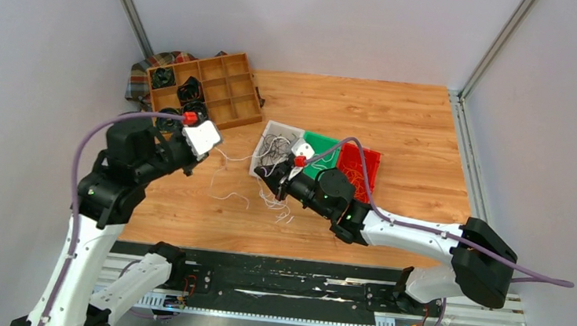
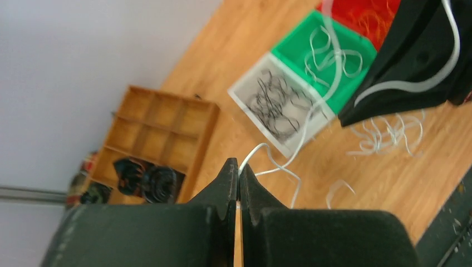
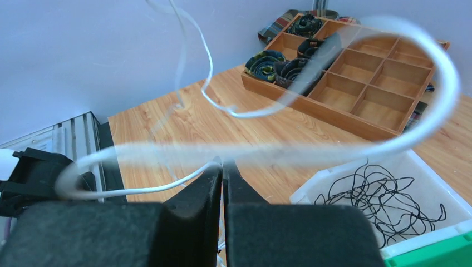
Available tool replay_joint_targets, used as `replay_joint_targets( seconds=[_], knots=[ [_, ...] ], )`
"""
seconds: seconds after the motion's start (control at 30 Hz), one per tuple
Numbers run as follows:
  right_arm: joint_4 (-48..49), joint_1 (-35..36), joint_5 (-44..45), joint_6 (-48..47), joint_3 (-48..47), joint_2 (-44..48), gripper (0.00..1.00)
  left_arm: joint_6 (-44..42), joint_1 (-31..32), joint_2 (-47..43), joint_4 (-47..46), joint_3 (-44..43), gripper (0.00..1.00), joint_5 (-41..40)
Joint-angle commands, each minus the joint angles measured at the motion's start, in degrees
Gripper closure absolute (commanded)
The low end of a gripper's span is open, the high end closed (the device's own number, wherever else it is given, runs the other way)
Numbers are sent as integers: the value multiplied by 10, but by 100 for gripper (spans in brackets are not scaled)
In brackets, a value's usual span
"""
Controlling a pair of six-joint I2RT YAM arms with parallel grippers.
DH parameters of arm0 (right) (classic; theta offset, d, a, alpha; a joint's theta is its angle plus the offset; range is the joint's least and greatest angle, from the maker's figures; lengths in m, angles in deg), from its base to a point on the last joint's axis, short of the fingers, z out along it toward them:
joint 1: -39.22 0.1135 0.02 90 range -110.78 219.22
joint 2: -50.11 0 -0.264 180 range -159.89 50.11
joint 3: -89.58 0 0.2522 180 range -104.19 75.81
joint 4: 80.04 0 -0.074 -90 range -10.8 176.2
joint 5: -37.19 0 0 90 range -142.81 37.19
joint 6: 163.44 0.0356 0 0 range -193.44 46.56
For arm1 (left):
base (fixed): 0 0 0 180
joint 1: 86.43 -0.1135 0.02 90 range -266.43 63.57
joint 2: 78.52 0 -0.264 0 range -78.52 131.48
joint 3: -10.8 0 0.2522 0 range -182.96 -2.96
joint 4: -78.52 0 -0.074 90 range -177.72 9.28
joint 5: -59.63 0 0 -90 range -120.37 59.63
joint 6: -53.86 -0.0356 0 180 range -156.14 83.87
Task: Untangle the cables
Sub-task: Untie the cable.
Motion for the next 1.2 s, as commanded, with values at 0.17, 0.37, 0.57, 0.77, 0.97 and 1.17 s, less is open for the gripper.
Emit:
replay_joint_targets(
  seconds=[0.17, 0.37, 0.57, 0.77, 0.97, 1.17],
  knots=[
    [-40, -8, -4, 1, -4, 14, 99, -72, 4, -43, 19, 129, 67, 86],
    [-57, -8, -84, 1, -24, 3, 99, -36, 4, -21, 24, 128, 50, 202],
    [-160, -14, -208, 12, -71, 12, 100, -156, 4, -16, 65, 125, 49, 216],
    [-139, -35, -239, 115, -66, 32, 99, -105, 4, -16, 66, 151, 45, 285],
    [-66, -38, -251, 183, -69, 30, 99, -12, 4, -29, 62, 195, 29, 327],
    [-8, -37, -274, 227, -78, 11, 99, 150, 4, -73, -116, 257, 31, 267]
  ],
)
